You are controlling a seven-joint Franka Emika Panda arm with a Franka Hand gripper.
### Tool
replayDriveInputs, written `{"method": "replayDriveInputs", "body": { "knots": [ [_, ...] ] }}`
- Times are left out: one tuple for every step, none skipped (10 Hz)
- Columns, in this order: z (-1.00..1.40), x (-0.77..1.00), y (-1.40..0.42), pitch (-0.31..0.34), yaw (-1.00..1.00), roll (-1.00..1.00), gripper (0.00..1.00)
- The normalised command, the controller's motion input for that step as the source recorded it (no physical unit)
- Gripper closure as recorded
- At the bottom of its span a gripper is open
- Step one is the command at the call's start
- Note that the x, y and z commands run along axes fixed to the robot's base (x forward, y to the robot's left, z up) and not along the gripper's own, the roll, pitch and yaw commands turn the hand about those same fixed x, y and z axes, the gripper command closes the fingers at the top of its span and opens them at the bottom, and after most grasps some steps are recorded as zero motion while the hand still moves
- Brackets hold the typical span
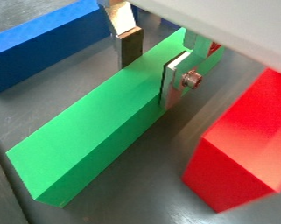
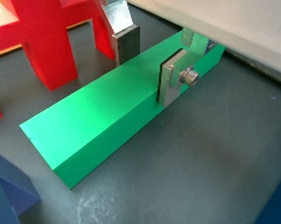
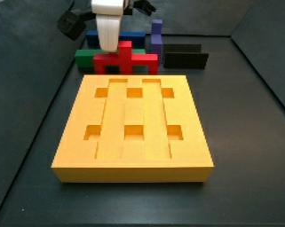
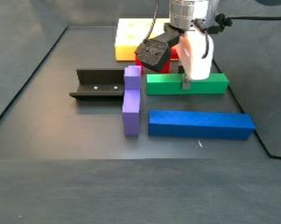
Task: Pick up the green object. Move up. Move to above the board. Insert the green object.
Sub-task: Pick up the green object, then move up.
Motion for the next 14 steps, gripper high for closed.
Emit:
{"method": "replayDriveInputs", "body": {
  "knots": [
    [0.00,0.00,0.00,0.000,0.00,0.00,1.00],
    [0.00,0.00,0.00,0.000,0.00,0.00,1.00],
    [0.00,0.00,0.00,0.000,0.00,0.00,1.00],
    [0.00,0.00,0.00,0.000,0.00,0.00,1.00],
    [0.00,0.00,0.00,0.000,0.00,0.00,1.00],
    [0.00,0.00,0.00,0.000,0.00,0.00,1.00],
    [0.00,0.00,0.00,0.000,0.00,0.00,1.00],
    [0.00,0.00,0.00,0.000,0.00,0.00,1.00],
    [0.00,0.00,0.00,0.000,0.00,0.00,1.00],
    [0.00,0.00,0.00,0.000,0.00,0.00,1.00],
    [0.00,0.00,0.00,0.000,0.00,0.00,1.00],
    [0.00,0.00,0.00,0.000,0.00,0.00,1.00],
    [0.83,0.00,0.00,0.000,0.00,0.00,1.00],
    [0.77,-0.05,-0.05,0.032,-0.06,-0.01,1.00]
  ]
}}
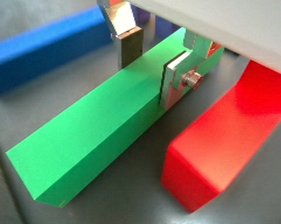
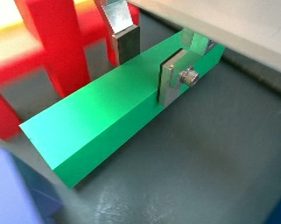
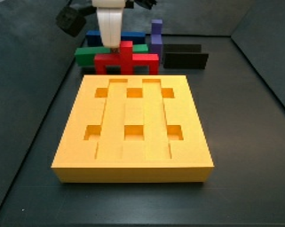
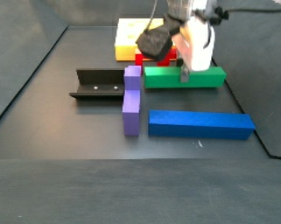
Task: Pick up the green object. Move up. Move to above the board. Insert the green object.
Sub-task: Move up, then move to above the board.
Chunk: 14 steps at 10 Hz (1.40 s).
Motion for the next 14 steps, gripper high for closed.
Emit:
{"method": "replayDriveInputs", "body": {
  "knots": [
    [0.64,-0.07,-0.04,0.038,-0.06,-0.01,1.00],
    [0.26,-0.03,-0.01,0.000,-0.03,-0.04,1.00],
    [1.40,0.00,0.00,0.000,0.00,0.00,1.00],
    [1.40,0.00,0.00,0.039,0.01,0.00,1.00],
    [1.40,-0.03,-0.01,0.041,0.00,-0.03,1.00],
    [1.40,0.00,0.00,0.025,0.00,-0.06,1.00],
    [1.40,0.04,0.00,0.072,0.00,-0.07,1.00],
    [1.40,0.03,-0.01,0.095,-0.01,-0.07,1.00],
    [1.40,0.02,0.00,0.088,-0.01,-0.07,1.00],
    [0.42,0.03,0.00,0.067,-0.01,-0.06,1.00],
    [0.21,0.47,-1.40,0.021,1.00,-0.02,1.00],
    [0.22,0.47,-1.40,0.022,1.00,-0.01,1.00],
    [0.21,0.50,-1.40,0.034,1.00,0.00,1.00],
    [0.22,0.52,-1.40,0.039,1.00,-0.01,1.00]
  ]
}}
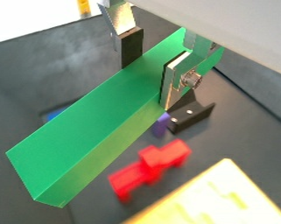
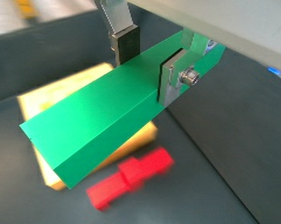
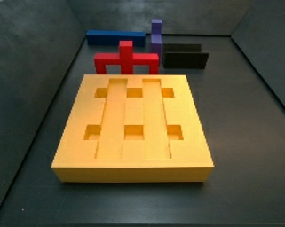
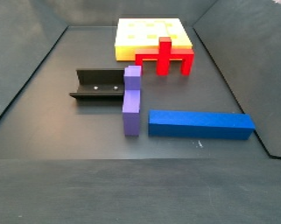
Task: Pick up the green object. Move up. Move to above the board. Insert the green object.
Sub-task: Move to above the board.
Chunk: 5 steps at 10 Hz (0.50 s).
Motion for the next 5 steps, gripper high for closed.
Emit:
{"method": "replayDriveInputs", "body": {
  "knots": [
    [0.23,0.53,-1.40,0.050,1.00,-0.01,1.00],
    [0.23,0.54,-1.40,0.052,1.00,0.00,1.00],
    [0.24,0.60,-1.40,0.067,1.00,0.00,1.00],
    [0.14,0.36,-0.78,0.074,1.00,0.00,1.00],
    [0.06,0.19,-0.28,0.085,1.00,0.01,1.00]
  ]
}}
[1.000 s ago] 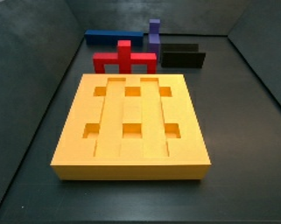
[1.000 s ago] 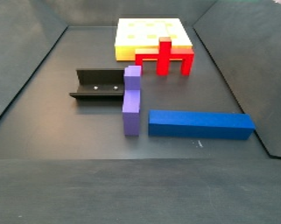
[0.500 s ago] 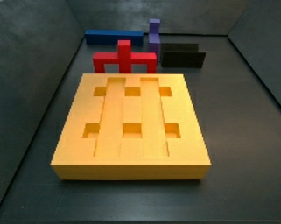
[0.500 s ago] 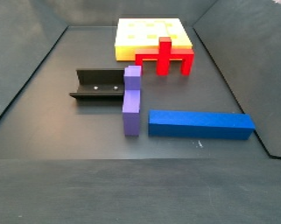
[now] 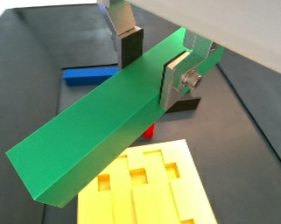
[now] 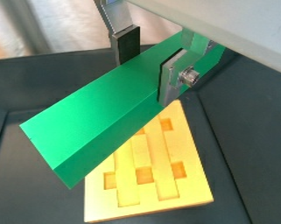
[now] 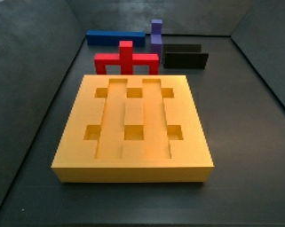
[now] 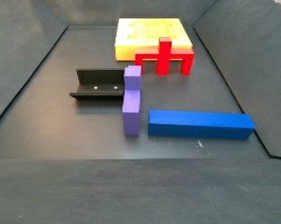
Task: Pick up the green object. Move up. Move to above the board. Insert the green object.
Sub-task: Move to above the board.
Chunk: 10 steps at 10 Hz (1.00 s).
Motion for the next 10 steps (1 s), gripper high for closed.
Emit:
{"method": "replayDriveInputs", "body": {
  "knots": [
    [0.05,0.10,-0.15,0.078,1.00,0.01,1.00],
    [0.03,0.05,-0.11,0.078,1.00,0.01,1.00],
    [0.03,0.05,-0.09,0.082,1.00,0.01,1.00],
    [0.03,0.06,-0.05,0.094,1.00,0.02,1.00],
    [0.02,0.06,-0.05,0.104,1.00,0.02,1.00],
    [0.02,0.06,-0.04,0.122,1.00,0.02,1.00],
    [0.02,0.06,-0.04,0.132,1.00,0.02,1.00],
    [0.03,0.06,-0.03,0.169,1.00,0.04,1.00],
    [0.03,0.06,-0.03,0.190,1.00,0.04,1.00],
    [0.03,0.07,-0.03,0.226,0.88,0.05,1.00]
  ]
}}
